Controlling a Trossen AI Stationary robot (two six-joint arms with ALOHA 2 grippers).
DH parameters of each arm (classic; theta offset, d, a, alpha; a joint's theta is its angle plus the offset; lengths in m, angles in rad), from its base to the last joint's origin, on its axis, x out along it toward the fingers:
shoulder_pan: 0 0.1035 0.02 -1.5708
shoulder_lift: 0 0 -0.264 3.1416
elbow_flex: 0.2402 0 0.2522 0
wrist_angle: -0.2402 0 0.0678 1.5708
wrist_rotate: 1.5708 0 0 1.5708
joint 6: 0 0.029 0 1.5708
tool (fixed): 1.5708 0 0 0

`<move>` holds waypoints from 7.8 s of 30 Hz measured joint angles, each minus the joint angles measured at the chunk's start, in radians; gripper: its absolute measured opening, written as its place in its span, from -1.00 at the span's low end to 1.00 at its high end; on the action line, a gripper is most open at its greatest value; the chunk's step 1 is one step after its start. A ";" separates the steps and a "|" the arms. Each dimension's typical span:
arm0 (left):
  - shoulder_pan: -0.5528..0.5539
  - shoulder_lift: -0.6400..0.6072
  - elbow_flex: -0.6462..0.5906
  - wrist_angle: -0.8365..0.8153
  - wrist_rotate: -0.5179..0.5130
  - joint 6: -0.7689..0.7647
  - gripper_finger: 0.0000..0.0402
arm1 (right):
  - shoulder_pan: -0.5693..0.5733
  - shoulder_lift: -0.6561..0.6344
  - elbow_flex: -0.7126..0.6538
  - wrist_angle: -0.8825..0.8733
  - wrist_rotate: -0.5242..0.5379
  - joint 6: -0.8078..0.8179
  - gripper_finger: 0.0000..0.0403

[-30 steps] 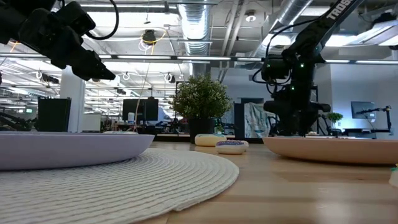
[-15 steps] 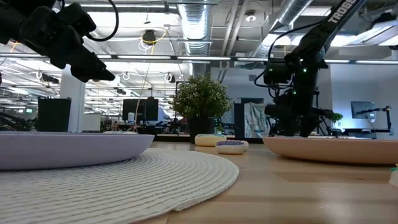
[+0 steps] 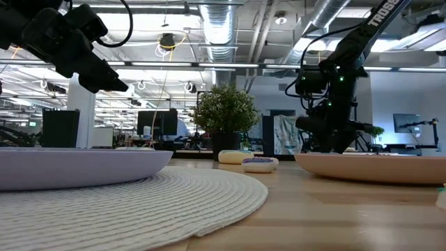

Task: Pick & Place donuts
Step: Put the right big blue donut on the pink plate, then put the big white donut on the pink plate

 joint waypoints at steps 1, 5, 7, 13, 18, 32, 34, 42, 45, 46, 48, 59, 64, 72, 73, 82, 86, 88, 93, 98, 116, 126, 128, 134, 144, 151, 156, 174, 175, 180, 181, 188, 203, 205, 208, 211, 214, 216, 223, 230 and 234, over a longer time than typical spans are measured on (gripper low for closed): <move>0.000 0.000 0.000 0.000 0.000 0.000 0.22 | 0.003 0.000 0.000 0.000 0.000 0.000 -0.39; 0.000 0.000 0.000 0.001 0.000 0.000 0.22 | 0.021 -0.005 0.000 0.002 -0.003 -0.004 -0.40; 0.000 0.000 0.000 0.002 0.000 0.000 0.22 | 0.029 -0.005 0.000 0.001 -0.003 -0.005 -0.39; 0.000 0.000 0.000 0.002 0.000 0.000 0.22 | 0.050 -0.012 0.000 -0.001 -0.002 -0.007 -0.39; 0.000 0.000 0.000 0.002 0.000 0.000 0.22 | 0.063 -0.085 0.000 0.000 -0.002 -0.007 -0.39; 0.000 0.000 0.000 0.002 0.000 0.000 0.22 | 0.321 -0.440 0.001 -0.002 -0.032 0.102 -0.40; 0.000 0.000 0.000 0.002 0.000 0.000 0.22 | 0.379 -0.463 0.001 -0.002 -0.017 0.127 -0.40; 0.000 0.000 0.000 0.002 0.000 0.000 0.22 | 0.648 -0.466 0.002 0.094 0.024 0.206 -0.39; 0.000 0.000 0.000 0.002 0.000 0.000 0.22 | 0.731 -0.454 0.001 0.104 0.068 0.251 -0.39; 0.000 0.000 0.000 0.002 0.000 0.000 0.22 | 0.754 -0.442 0.002 0.116 0.083 0.274 -0.39; 0.000 0.000 0.000 0.004 0.000 0.000 0.22 | 0.797 -0.419 0.002 0.114 0.103 0.318 -0.40; 0.000 0.000 0.000 0.003 0.000 0.000 0.22 | 0.959 -0.214 0.002 0.154 0.076 0.551 -0.40; 0.000 0.000 0.000 0.002 0.000 0.000 0.22 | 0.941 -0.134 0.001 0.087 0.072 0.603 -0.40; 0.000 0.000 0.000 0.000 0.000 0.000 0.22 | 0.848 -0.026 0.001 0.027 0.006 0.594 -0.40; 0.000 0.000 0.000 0.000 0.000 0.000 0.22 | 0.840 -0.019 0.001 0.029 0.003 0.581 -0.40; 0.000 0.000 0.000 -0.008 0.000 0.000 0.22 | 0.819 -0.008 0.002 0.043 -0.002 0.568 -0.40; 0.000 0.000 0.000 -0.008 0.000 0.000 0.22 | 0.819 -0.010 0.002 0.042 -0.002 0.567 -0.36; 0.000 0.000 0.000 -0.008 0.000 0.000 0.22 | 0.820 -0.010 0.002 0.042 -0.002 0.567 -0.31; 0.000 0.000 0.000 -0.008 0.000 0.000 0.22 | 0.820 -0.013 0.001 0.041 -0.003 0.565 -0.15; 0.000 0.000 0.000 -0.008 0.000 0.000 0.22 | 0.820 -0.055 0.002 0.016 -0.011 0.566 0.01; 0.000 0.000 0.000 -0.024 0.000 0.000 0.22 | 0.824 -0.311 0.003 -0.034 -0.002 0.468 0.06; 0.000 0.000 0.000 -0.024 0.000 0.000 0.22 | 0.849 -0.316 0.003 -0.034 -0.002 0.444 -0.09; 0.000 0.000 0.000 -0.027 0.000 0.000 0.22 | 0.848 -0.318 0.003 -0.034 -0.001 0.440 -0.12; 0.000 0.000 0.000 -0.035 0.000 0.000 0.22 | 0.845 -0.319 0.003 -0.041 -0.001 0.341 -0.26; 0.000 0.000 0.000 -0.035 -0.033 0.008 0.22 | 0.757 -0.312 0.003 -0.183 0.004 0.216 -0.50; 0.000 0.000 0.000 0.004 -0.091 -0.009 0.22 | 0.682 -0.328 0.003 -0.161 0.028 0.006 -0.72; 0.000 0.009 0.021 0.000 -0.141 -0.037 0.22 | 0.666 -0.393 -0.003 -0.133 0.081 -0.120 -0.97; 0.049 0.224 0.189 -0.149 -0.197 -0.105 0.22 | 0.662 -0.931 -0.525 0.572 0.138 -0.426 -0.98; 0.065 0.240 0.201 -0.170 -0.198 -0.137 0.22 | 0.662 -0.946 -0.537 0.587 0.138 -0.426 -0.98; 0.160 0.312 0.250 -0.292 -0.198 -0.275 0.22 | 0.662 -0.986 -0.560 0.580 0.136 -0.388 -1.00; 0.181 0.327 0.259 -0.313 -0.189 -0.292 0.22 | 0.662 -0.986 -0.562 0.581 0.136 -0.380 -0.99; 0.297 0.435 0.295 -0.355 -0.111 -0.331 0.22 | 0.662 -0.985 -0.588 0.571 0.135 -0.308 -0.98; 0.432 0.598 0.296 -0.337 -0.083 -0.268 0.22 | 0.662 -0.984 -0.590 0.557 0.135 -0.305 -0.98; 0.441 0.621 0.296 -0.337 -0.058 -0.259 0.22 | 0.662 -0.984 -0.590 0.557 0.135 -0.304 -0.98; 0.443 0.658 0.296 -0.333 -0.005 -0.242 0.22 | 0.662 -0.984 -0.590 0.557 0.135 -0.303 -0.98; 0.443 0.695 0.295 -0.320 0.000 -0.242 0.22 | 0.662 -0.984 -0.590 0.557 0.135 -0.304 -0.98; 0.443 0.727 0.295 -0.297 -0.003 -0.236 0.22 | 0.662 -0.984 -0.590 0.557 0.135 -0.304 -0.98; 0.443 0.743 0.295 -0.270 -0.005 -0.221 0.22 | 0.662 -0.984 -0.590 0.557 0.135 -0.304 -0.98; 0.443 0.786 0.294 -0.203 -0.004 -0.215 0.22 | 0.662 -0.984 -0.590 0.557 0.135 -0.304 -0.98; 0.443 0.803 0.294 -0.208 0.000 -0.216 0.12 | 0.663 -0.984 -0.590 0.557 0.132 -0.304 -0.99; 0.443 0.804 0.294 -0.204 0.005 -0.216 -0.05 | 0.663 -0.984 -0.589 0.557 0.132 -0.304 -0.99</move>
